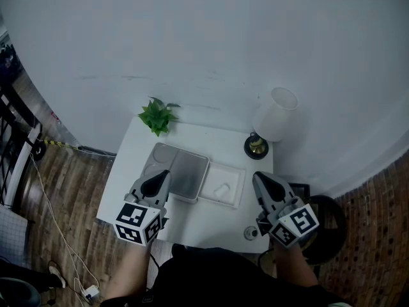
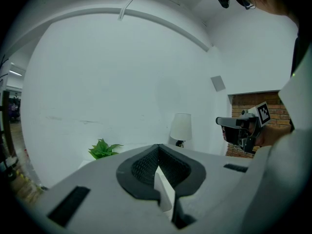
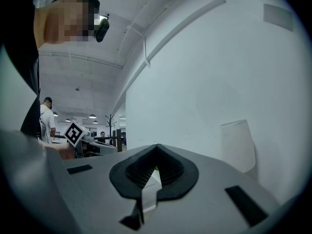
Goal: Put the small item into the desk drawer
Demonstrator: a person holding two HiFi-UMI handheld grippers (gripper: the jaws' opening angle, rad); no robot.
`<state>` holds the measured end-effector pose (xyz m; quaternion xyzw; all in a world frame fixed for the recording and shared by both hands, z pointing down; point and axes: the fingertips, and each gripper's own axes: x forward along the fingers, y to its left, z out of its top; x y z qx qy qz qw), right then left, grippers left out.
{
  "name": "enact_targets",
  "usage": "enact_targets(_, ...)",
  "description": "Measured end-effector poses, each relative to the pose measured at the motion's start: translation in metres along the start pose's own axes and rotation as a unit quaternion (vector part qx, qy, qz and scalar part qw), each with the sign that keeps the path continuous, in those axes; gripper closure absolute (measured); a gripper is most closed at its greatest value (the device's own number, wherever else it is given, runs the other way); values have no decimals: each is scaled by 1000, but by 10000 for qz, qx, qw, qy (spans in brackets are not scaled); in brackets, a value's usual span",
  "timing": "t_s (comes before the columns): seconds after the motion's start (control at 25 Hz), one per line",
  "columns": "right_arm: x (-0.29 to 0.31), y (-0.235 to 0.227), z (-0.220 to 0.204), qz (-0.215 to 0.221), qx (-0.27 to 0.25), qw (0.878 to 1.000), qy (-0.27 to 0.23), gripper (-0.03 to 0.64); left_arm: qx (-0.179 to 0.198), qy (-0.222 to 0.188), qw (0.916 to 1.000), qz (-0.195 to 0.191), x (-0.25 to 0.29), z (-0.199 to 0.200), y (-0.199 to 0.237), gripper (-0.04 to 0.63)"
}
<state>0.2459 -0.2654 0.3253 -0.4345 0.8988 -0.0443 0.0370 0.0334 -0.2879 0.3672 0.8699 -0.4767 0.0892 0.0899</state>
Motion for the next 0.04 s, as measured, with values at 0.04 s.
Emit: enact_targets(0.04, 0, 0, 0, 4, -1, 10000, 3, 618, -19, 16, 10000, 1, 0, -1, 0, 586)
